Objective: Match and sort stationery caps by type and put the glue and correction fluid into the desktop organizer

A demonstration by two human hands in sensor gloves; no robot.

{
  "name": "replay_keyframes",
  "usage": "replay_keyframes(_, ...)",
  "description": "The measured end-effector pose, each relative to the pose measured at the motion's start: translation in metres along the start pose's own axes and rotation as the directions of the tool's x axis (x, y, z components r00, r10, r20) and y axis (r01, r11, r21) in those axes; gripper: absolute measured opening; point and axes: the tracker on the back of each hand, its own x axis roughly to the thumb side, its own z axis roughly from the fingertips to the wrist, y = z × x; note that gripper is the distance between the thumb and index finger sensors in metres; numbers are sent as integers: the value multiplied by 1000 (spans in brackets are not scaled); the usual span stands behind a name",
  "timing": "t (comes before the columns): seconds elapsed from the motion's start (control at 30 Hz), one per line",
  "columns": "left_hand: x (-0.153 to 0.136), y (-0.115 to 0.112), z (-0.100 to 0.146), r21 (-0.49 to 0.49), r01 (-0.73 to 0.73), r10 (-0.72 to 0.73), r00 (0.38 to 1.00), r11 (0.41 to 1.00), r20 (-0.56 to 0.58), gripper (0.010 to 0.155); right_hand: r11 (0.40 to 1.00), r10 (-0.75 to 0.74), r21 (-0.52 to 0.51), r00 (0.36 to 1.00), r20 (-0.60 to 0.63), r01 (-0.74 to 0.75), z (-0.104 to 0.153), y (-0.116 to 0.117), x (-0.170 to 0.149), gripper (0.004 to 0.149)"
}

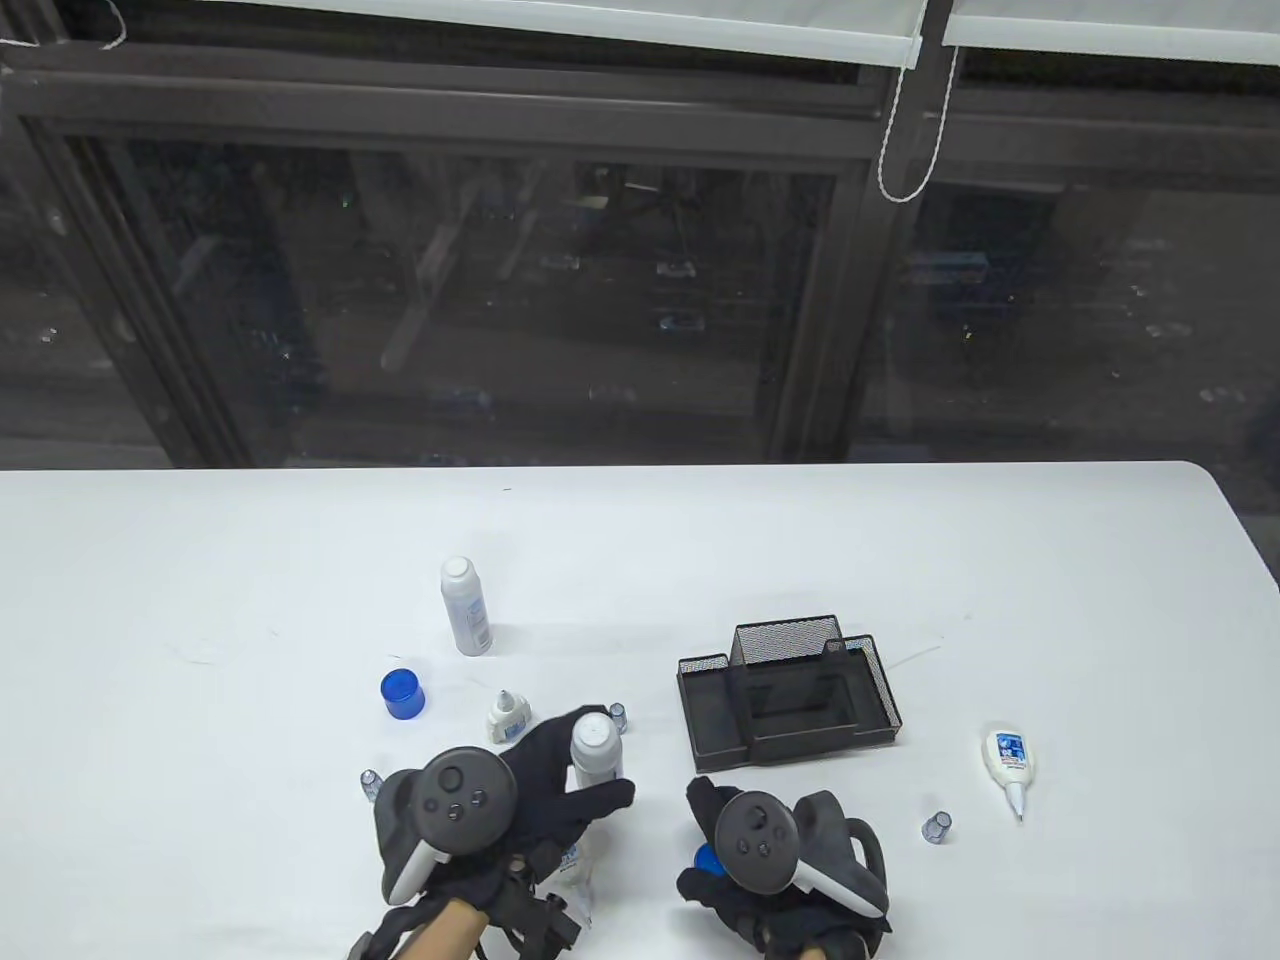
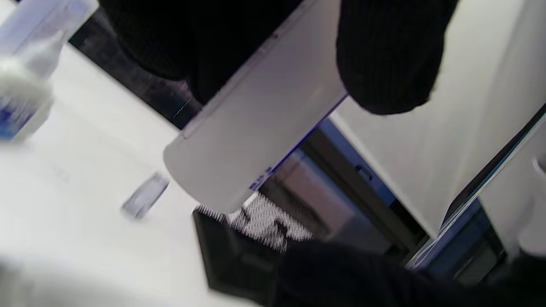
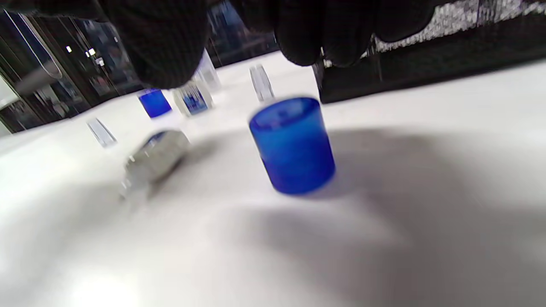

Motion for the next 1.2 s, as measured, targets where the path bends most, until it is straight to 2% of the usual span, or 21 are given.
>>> replay_keyframes(0.07, -8, -13, 0, -15, -43, 43, 999, 999, -8, 72, 998, 28, 60, 999, -19, -27, -6, 7, -3, 82)
replay_keyframes(0.17, -12, -15, 6, -10, -7, 6, 1000, 1000, -5, 72, 994, 75, 88, 996, -44, -71, -12, 13, -3, 82)
replay_keyframes(0.3, -20, -13, 9, -8, -28, 28, 1000, 1000, -12, 72, 988, 141, 67, 989, -47, -137, -15, 15, 4, 71)
replay_keyframes(0.37, -23, -15, 10, -18, -28, 28, 1000, 999, -12, 72, 986, 160, 52, 986, -54, -157, -13, 13, 5, 70)
replay_keyframes(0.4, -24, -16, 10, -21, -22, 22, 1000, 1000, -10, 72, 987, 161, 24, 985, -63, -160, -11, 11, 6, 70)
replay_keyframes(0.5, -25, -17, 9, -29, -18, 18, 1000, 999, -9, 72, 981, 123, -143, 991, -57, -130, 3, -11, 10, 69)
replay_keyframes(0.57, -24, -18, 9, -33, -35, 35, 999, 999, -12, 72, 963, 31, -266, 999, -35, -39, 13, -29, 12, 67)
replay_keyframes(0.67, -25, -19, 9, -39, -23, 23, 1000, 999, -13, 72, 918, -89, -383, 995, 52, 102, 25, -56, 18, 66)
replay_keyframes(0.8, -23, -24, 9, -60, -9, 9, 1000, 998, -4, 72, 884, -9, -464, 993, 116, 62, 36, -90, 43, 65)
replay_keyframes(0.9, -21, -27, 8, -67, -1, 1, 1000, 998, 5, 72, 892, 34, -450, 981, 189, 56, 34, -105, 67, 65)
replay_keyframes(0.97, -20, -29, 8, -72, -1, 2, 1000, 997, 9, 72, 912, 58, -410, 976, 208, 33, 28, -107, 79, 64)
replay_keyframes(1.1, -19, -30, 9, -69, -1, 2, 1000, 998, 19, 72, 948, 58, -318, 966, 253, 26, 15, -97, 93, 62)
replay_keyframes(1.2, -16, -28, 12, -48, -23, 24, 999, 999, 29, 72, 938, 152, -340, 959, 239, -64, 14, -90, 97, 61)
